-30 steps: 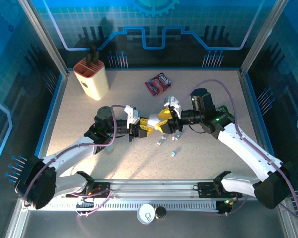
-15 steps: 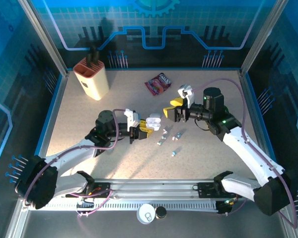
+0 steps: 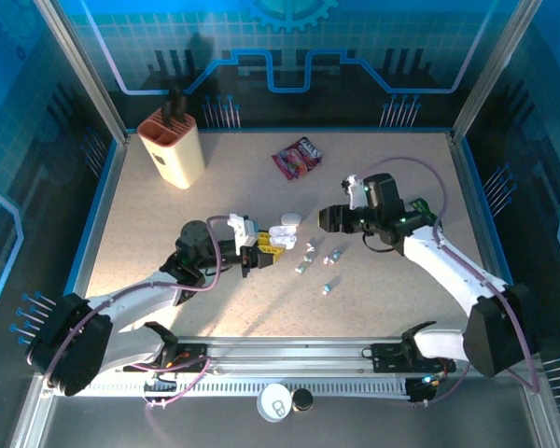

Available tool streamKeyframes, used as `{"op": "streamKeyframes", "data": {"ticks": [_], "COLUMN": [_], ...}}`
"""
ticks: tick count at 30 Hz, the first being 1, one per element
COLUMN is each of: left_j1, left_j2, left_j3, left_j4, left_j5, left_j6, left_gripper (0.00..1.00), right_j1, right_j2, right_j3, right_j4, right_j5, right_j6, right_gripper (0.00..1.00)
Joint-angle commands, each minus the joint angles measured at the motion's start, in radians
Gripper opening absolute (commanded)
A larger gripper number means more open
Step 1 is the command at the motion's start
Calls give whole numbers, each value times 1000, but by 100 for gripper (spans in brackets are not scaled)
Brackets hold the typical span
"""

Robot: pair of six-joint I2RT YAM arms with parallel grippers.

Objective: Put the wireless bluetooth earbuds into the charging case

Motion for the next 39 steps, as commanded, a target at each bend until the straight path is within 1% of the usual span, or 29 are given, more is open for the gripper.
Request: {"op": "streamKeyframes", "data": {"ticks": [1,4,7,12,17,21,31,39], "left_j1": [-7,-7,-7,-7,-7,-9,-9,-9], "left_j2": [-23,-19,-18,-9,-9,-6,14,20], "left_j3": [-30,-50,-53,-52,-50,-49,-41,-38], "left_j4": [84,140,144,140,136,130,123,122], "left_j5": [-21,-36,-28,-8,8,11,19,22], "left_j6": [45,42,48,47,46,47,49,48], "left_gripper": [14,15,15,15,15,14,14,14], "right_j1": [40,72,76,73,72,78,81,81], "right_j2": [51,99,144,242,337,392,406,394], "right_j3": [-65,-88,-83,3,84,124,119,115], "right_j4": [83,127,117,-9,-82,-125,-181,-226], "right_j5": [33,50,45,37,17,43,48,59], "right_j6": [153,174,125,-9,-79,-112,-143,-176], "right_gripper": [60,58,56,53,52,53,52,42]}}
